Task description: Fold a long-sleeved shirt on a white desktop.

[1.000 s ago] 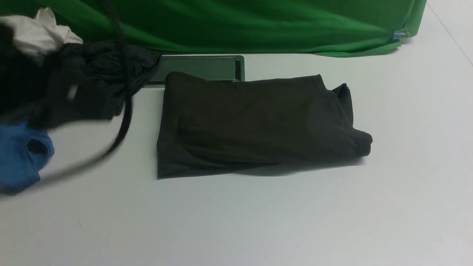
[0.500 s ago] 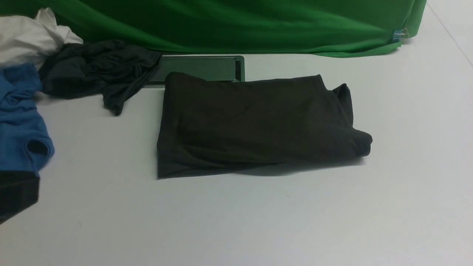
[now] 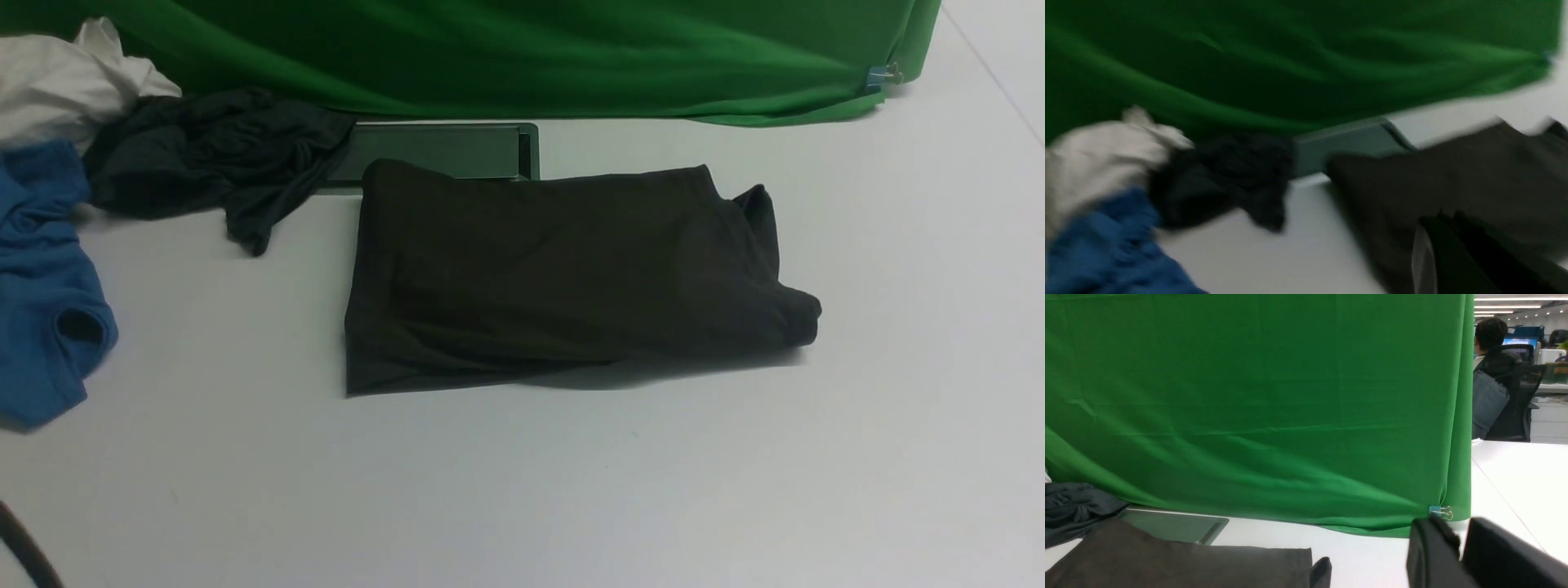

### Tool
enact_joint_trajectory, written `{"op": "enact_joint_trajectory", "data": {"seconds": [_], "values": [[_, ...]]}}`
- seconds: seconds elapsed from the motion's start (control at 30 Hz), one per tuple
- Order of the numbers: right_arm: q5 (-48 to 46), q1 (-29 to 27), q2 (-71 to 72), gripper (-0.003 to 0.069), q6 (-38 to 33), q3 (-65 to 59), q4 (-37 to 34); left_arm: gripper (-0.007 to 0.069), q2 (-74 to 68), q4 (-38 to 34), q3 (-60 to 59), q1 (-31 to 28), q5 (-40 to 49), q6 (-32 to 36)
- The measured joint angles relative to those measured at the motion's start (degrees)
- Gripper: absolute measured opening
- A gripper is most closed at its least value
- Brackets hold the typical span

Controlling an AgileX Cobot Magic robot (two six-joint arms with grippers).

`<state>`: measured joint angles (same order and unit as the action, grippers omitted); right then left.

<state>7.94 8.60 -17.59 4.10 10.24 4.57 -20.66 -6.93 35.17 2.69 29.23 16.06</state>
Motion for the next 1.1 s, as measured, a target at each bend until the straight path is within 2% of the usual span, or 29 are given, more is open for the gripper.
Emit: {"op": "enact_joint_trajectory", "data": {"seconds": [0.03, 0.07, 0.13, 0.17, 0.37, 0.53, 1.1], "values": [[0.0, 0.0, 0.0, 0.0127, 0.0, 0.0, 0.0, 0.0017, 0.8, 1.0, -1.5, 0.0, -2.0, -0.5], [0.0, 0.0, 0.0, 0.0132, 0.0, 0.0, 0.0, 0.0017, 4.3, 4.1, -7.8, 0.0, -9.3, -1.9], [0.0, 0.0, 0.0, 0.0135, 0.0, 0.0, 0.0, 0.0017, 7.1, 5.4, -12.5, -0.1, -13.6, -2.4], [0.0, 0.0, 0.0, 0.0141, 0.0, 0.0, 0.0, 0.0017, 12.2, 6.3, -19.8, -0.5, -17.5, -2.8], [0.0, 0.0, 0.0, 0.0157, 0.0, 0.0, 0.0, 0.0017, 20.3, 6.9, -34.5, -2.6, -17.8, -7.2], [0.0, 0.0, 0.0, 0.0175, 0.0, 0.0, 0.0, 0.0017, 20.7, 6.6, -35.6, -2.8, -13.3, -10.0], [0.0, 0.0, 0.0, 0.0205, 0.0, 0.0, 0.0, 0.0017, 20.8, 6.6, -35.6, -2.8, -14.9, -10.2]]}}
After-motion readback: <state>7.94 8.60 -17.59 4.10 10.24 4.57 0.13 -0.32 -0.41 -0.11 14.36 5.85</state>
